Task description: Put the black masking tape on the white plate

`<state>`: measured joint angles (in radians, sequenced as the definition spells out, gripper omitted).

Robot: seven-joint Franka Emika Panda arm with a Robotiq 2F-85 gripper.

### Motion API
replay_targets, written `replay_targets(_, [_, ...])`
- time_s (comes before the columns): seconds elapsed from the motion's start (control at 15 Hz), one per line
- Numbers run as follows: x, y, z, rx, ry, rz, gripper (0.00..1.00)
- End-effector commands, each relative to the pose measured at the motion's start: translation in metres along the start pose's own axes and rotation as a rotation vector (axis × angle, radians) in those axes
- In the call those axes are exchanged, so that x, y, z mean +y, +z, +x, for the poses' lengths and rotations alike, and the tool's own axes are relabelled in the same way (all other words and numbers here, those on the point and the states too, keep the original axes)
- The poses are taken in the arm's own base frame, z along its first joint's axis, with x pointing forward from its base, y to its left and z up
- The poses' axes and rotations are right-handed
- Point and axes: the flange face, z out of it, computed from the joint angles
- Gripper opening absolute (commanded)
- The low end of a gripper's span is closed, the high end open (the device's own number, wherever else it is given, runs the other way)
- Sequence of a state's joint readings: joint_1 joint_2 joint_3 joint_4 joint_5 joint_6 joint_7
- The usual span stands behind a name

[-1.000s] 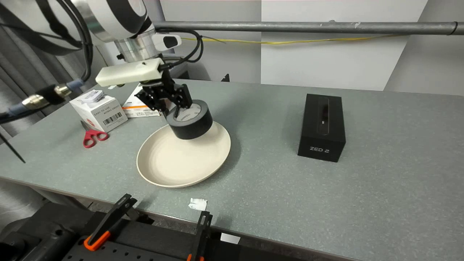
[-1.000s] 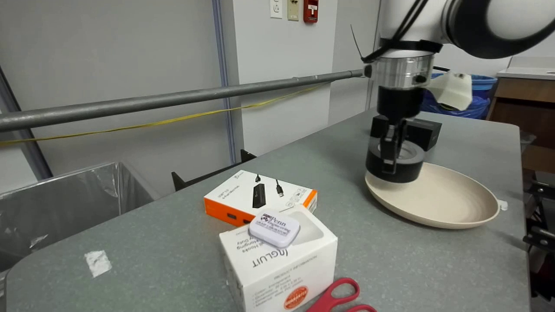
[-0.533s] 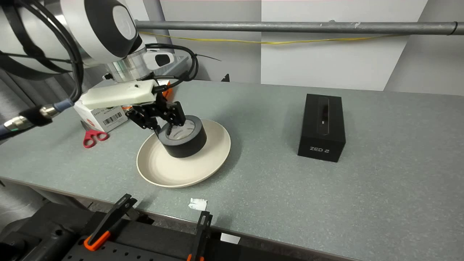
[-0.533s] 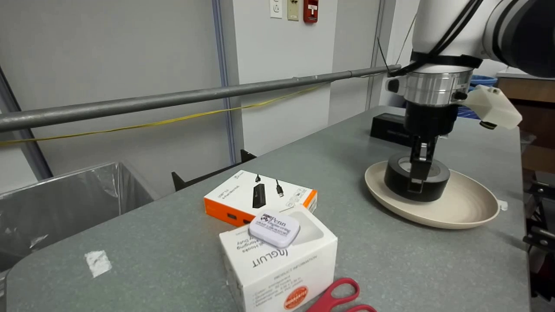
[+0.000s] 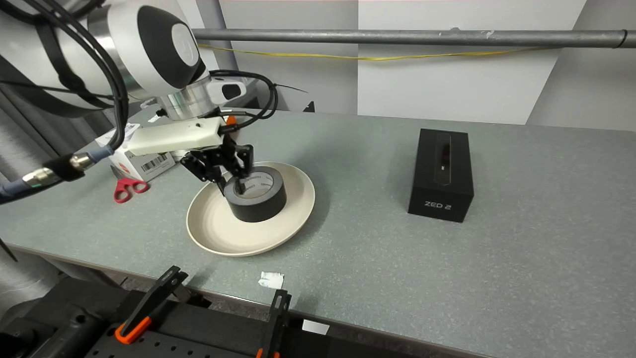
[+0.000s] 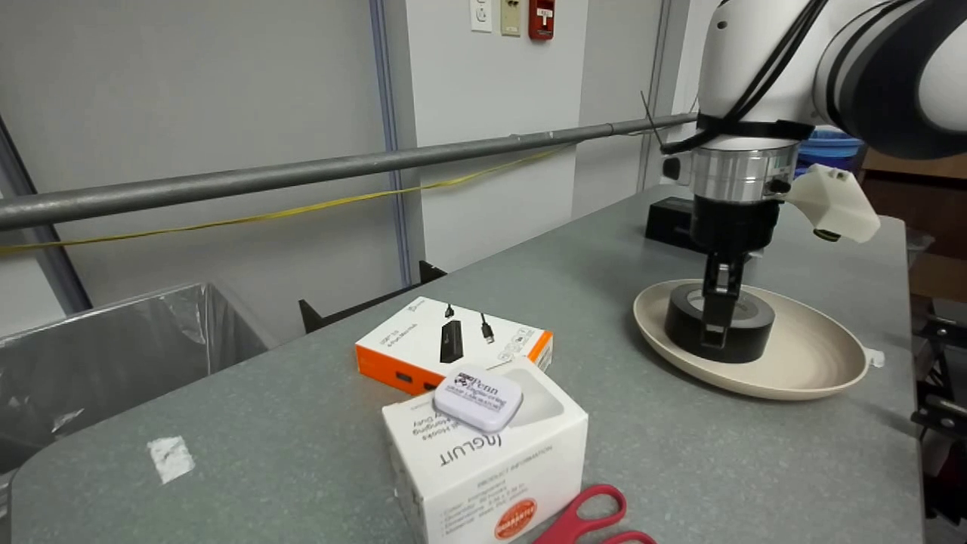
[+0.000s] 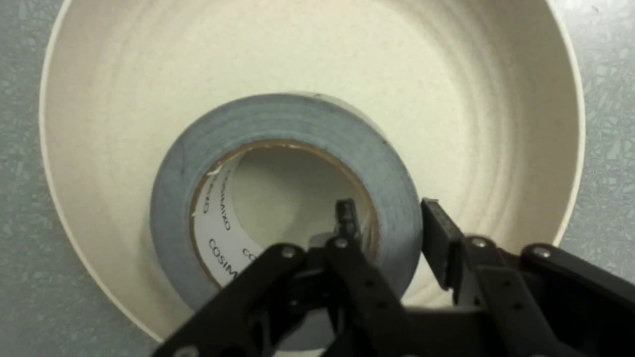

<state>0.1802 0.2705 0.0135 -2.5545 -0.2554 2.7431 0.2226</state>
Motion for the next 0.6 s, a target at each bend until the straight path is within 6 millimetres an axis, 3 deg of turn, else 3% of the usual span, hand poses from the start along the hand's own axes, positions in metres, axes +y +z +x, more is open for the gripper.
replay_targets(0.0, [-0.0007,0.0008,0.0101,0.014,-0.017,-0.018,0.69])
replay_targets(0.27, [-0.0006,0.0005,0.0134,0.017,-0.014,-0.022,0.99])
replay_targets(0.53, [-0.0012,0.0006,0.0155,0.012,-0.002,-0.023,1.00])
